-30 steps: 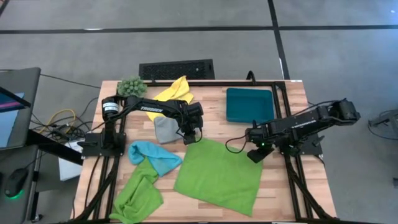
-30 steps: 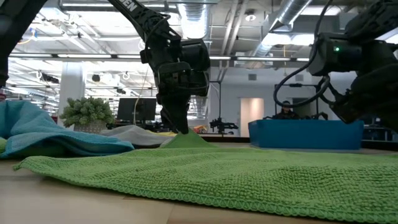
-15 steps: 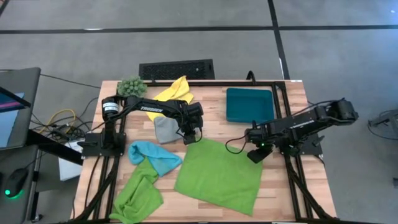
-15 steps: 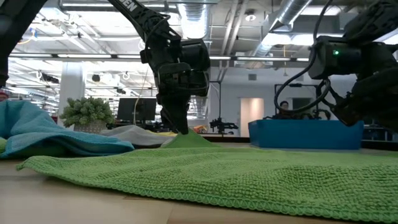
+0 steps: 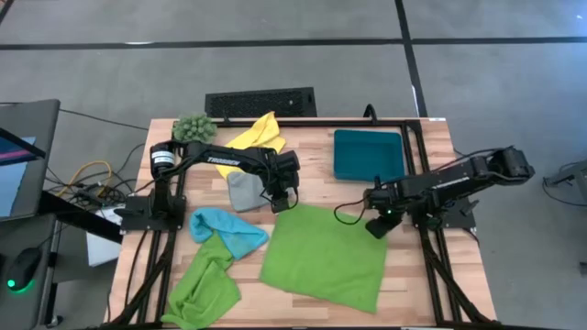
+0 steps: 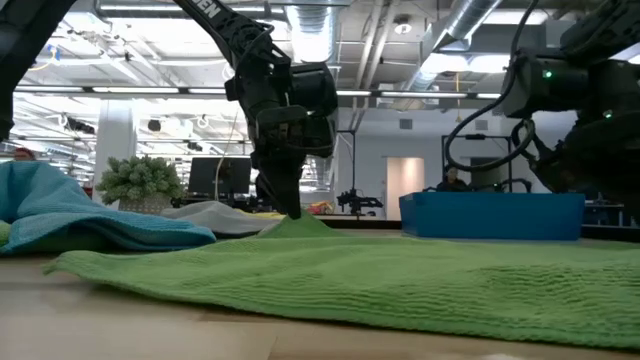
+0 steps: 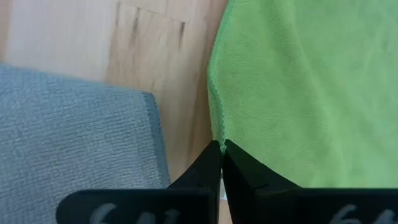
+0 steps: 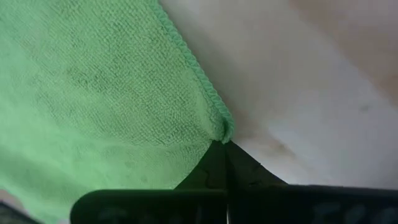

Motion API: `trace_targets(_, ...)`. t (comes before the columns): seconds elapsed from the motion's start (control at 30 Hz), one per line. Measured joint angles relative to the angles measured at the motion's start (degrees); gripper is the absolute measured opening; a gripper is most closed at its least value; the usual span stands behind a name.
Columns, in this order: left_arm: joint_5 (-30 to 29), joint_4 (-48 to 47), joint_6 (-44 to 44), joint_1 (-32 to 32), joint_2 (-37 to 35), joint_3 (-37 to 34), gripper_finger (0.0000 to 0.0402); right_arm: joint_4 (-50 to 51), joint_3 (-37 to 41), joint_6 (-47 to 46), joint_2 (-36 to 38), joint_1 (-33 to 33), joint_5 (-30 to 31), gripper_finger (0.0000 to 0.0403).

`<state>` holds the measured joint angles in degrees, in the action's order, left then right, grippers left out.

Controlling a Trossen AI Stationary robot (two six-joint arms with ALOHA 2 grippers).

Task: Fold microfiber towels
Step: Fold the right green microfiber cloth

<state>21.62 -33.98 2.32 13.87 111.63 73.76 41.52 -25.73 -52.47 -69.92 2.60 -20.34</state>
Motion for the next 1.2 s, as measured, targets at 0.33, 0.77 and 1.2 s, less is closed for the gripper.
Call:
trace_targets(0.33, -4.3, -2.7, 0.0, 0.2, -2.1, 2.8, 0.0000, 7.9, -3.6, 0.1, 5.6, -2.9, 6.4, 0.0003)
trace_targets(0.77, -10.4, -9.4, -2.1, -3.2, -2.2, 8.3, 0.0000, 14.1, -9.9, 0.5, 7.3, 0.8, 13.6, 0.0004)
trace_targets(1.2, -17.6, -12.4, -3.1, -8.8, -3.4, 8.4, 0.0000, 18.1, -12.9, 0.4, 7.3, 8.7, 17.9, 0.0004)
